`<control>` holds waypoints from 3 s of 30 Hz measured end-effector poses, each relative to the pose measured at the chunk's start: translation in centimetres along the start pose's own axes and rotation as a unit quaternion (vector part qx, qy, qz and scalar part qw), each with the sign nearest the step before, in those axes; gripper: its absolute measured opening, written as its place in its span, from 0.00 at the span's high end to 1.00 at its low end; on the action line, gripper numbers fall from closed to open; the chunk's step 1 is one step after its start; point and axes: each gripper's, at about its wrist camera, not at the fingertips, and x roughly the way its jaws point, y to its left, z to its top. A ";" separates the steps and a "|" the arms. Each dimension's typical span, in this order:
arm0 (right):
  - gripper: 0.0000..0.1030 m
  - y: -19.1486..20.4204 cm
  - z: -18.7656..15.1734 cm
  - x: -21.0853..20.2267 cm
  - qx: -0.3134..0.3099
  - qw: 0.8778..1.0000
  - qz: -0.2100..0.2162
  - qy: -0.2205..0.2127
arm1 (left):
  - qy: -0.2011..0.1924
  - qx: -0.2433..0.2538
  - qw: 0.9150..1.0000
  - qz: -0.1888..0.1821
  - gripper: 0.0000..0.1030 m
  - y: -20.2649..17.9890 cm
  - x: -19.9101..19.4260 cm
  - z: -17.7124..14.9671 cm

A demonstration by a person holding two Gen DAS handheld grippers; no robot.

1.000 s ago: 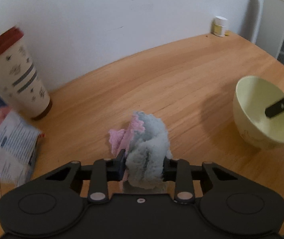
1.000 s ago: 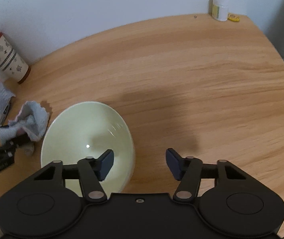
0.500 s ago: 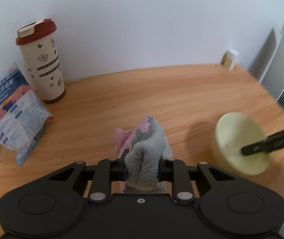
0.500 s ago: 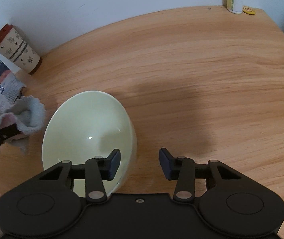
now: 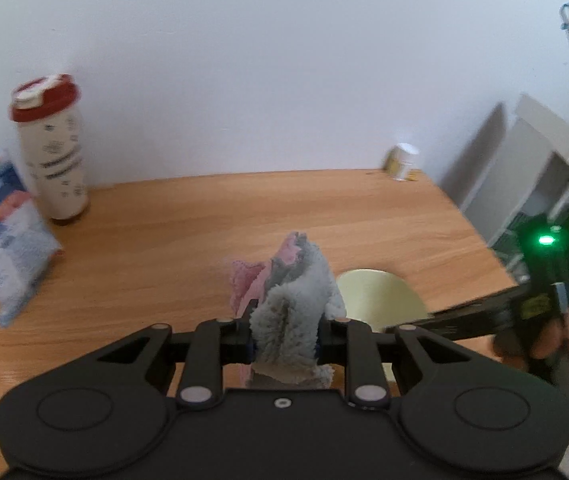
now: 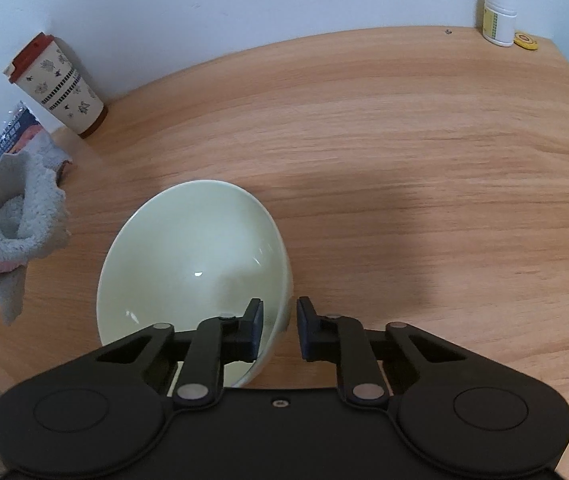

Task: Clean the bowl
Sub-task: 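Grasp the grey cloth with the left gripper while the right gripper grips the bowl rim, then wipe the cloth around inside the bowl with the left gripper while the right holds the rim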

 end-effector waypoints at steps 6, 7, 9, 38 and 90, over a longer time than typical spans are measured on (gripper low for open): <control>0.85 -0.2 -0.4 -0.2 0.002 1.000 0.002 -0.004 | 0.013 0.032 0.999 -0.023 0.78 -2.3 1.3 -0.1; 0.86 0.0 -0.5 -0.3 -0.004 1.000 -0.003 -0.005 | 0.015 0.038 0.999 -0.027 0.78 -2.6 1.5 -0.1; 0.88 0.2 -0.6 -0.3 -0.016 1.000 -0.008 -0.007 | 0.019 0.054 0.998 -0.037 0.78 -3.5 2.3 -0.1; 0.90 3.3 -2.1 -2.1 -0.140 0.987 -0.076 -0.037 | 0.094 0.092 0.988 -0.075 0.78 -5.7 10.9 -1.1; 0.86 5.0 -2.0 -1.3 -0.239 0.967 -0.080 -0.032 | 0.167 0.188 0.968 -0.014 0.80 -6.6 12.1 -0.4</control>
